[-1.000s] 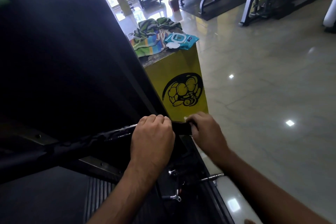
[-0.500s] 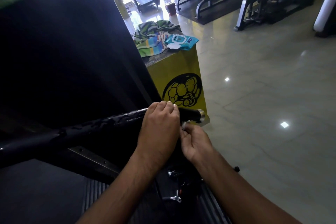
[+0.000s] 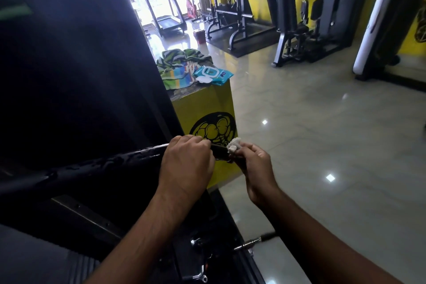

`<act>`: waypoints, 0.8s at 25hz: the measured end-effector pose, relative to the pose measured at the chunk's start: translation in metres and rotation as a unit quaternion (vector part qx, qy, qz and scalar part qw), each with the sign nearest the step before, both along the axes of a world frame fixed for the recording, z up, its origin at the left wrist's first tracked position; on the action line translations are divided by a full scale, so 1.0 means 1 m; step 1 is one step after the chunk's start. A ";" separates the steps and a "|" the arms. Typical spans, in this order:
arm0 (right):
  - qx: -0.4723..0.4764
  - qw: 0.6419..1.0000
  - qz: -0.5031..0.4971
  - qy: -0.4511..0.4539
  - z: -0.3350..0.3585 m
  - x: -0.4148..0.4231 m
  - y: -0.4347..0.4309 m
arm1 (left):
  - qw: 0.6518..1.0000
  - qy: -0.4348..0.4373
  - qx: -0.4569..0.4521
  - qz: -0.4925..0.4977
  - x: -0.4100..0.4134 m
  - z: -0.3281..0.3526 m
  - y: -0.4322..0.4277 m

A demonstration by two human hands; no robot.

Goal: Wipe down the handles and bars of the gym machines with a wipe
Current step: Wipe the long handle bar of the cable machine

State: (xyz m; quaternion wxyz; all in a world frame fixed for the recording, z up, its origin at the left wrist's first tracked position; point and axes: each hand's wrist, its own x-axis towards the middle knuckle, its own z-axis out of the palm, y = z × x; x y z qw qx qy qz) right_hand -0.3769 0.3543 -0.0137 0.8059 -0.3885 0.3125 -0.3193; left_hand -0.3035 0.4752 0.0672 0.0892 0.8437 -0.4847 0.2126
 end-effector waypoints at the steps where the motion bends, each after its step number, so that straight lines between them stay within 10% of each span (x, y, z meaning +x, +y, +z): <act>1: -0.033 0.999 0.008 0.019 -0.001 -0.002 -0.011 | 1.000 0.010 -0.002 0.002 -0.003 0.000 -0.006; 10: -0.238 0.955 0.044 0.174 -0.008 -0.037 -0.167 | 0.997 0.053 0.050 0.034 -0.042 -0.013 -0.144; 20: -0.265 0.943 0.071 0.189 -0.011 -0.080 -0.417 | 0.973 0.197 0.062 0.102 -0.061 -0.046 -0.355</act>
